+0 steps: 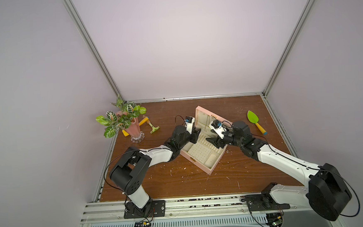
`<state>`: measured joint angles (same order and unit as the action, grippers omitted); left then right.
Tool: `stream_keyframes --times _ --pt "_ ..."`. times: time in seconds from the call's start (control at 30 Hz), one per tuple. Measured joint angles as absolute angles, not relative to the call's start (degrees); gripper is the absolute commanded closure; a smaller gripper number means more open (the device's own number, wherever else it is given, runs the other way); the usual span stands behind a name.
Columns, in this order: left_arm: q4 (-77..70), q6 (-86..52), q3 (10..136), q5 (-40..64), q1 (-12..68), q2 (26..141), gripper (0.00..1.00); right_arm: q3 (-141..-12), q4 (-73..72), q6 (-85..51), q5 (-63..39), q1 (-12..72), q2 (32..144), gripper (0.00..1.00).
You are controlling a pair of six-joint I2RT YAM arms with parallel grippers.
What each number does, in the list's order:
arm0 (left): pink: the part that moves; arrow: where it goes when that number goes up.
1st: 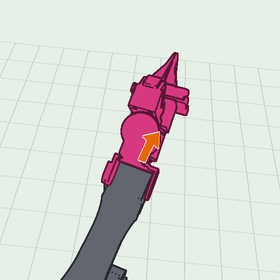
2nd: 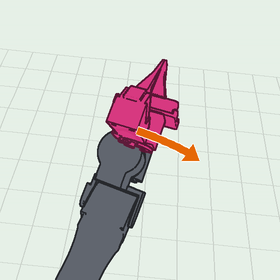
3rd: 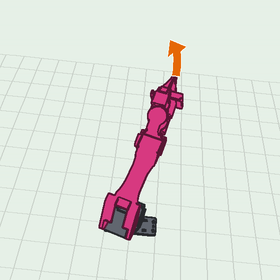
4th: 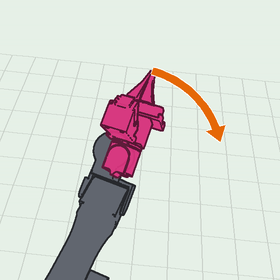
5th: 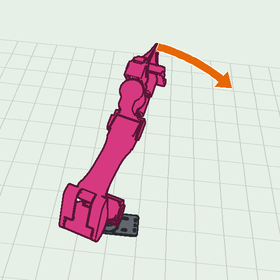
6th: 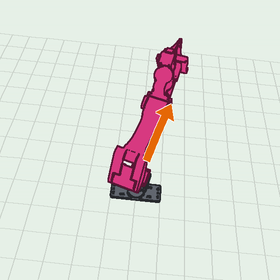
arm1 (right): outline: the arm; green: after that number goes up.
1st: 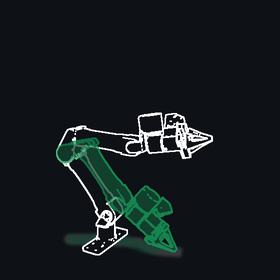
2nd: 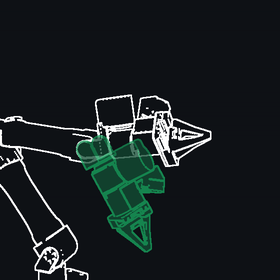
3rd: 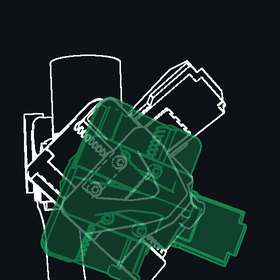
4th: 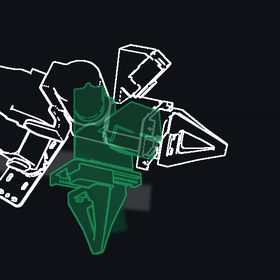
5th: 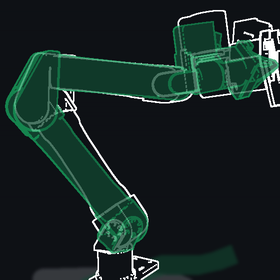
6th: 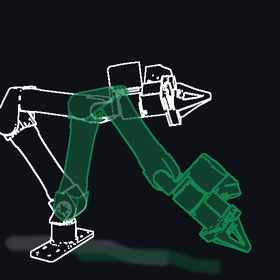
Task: Put jewelry chain into jewelry box
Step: Adjust the necklace in the storage slot, then reset both arms
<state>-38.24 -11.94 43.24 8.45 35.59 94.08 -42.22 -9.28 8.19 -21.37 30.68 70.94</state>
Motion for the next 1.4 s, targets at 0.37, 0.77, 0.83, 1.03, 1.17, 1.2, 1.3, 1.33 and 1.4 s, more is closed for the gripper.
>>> stream_keyframes --times 0.37,0.77,0.83,1.03,1.17,1.2,1.3,1.33,1.4 --pt "-40.7 -8.5 39.0 17.0 35.6 85.3 0.45 -41.6 -7.9 4.4 -33.9 30.3 70.8 0.07" --pt "-35.3 -6.7 33.0 11.3 34.9 67.8 0.30 -41.1 -8.9 0.1 -28.4 28.8 52.0 0.01" --pt "-34.6 -7.0 31.3 9.7 32.9 65.0 0.29 -39.6 -10.0 -1.6 -23.9 26.0 47.7 0.01" --pt "-34.2 -11.0 23.1 7.4 19.3 59.3 0.26 -29.2 -12.7 -9.6 -15.9 9.1 37.7 0.01" --pt "-34.1 -13.7 17.4 6.0 8.3 56.5 0.18 -17.7 -16.8 -16.6 -14.4 -5.0 33.4 0.01" --pt "-34.3 -14.1 16.4 5.6 6.5 55.9 0.16 -15.0 -18.3 -17.8 -14.3 -7.3 32.9 0.01" --pt "-35.9 -13.8 13.7 3.0 3.0 54.3 0.08 -8.4 -22.7 -19.6 -14.0 -10.2 34.2 0.01" --pt "-37.2 -13.1 12.8 2.0 2.6 54.3 0.06 -6.9 -24.4 -19.6 -14.0 -10.2 35.5 0.01" --pt "-39.9 -12.5 11.2 0.4 2.3 55.3 0.01 -5.8 -26.9 -19.3 -14.0 -10.2 38.6 0.01"
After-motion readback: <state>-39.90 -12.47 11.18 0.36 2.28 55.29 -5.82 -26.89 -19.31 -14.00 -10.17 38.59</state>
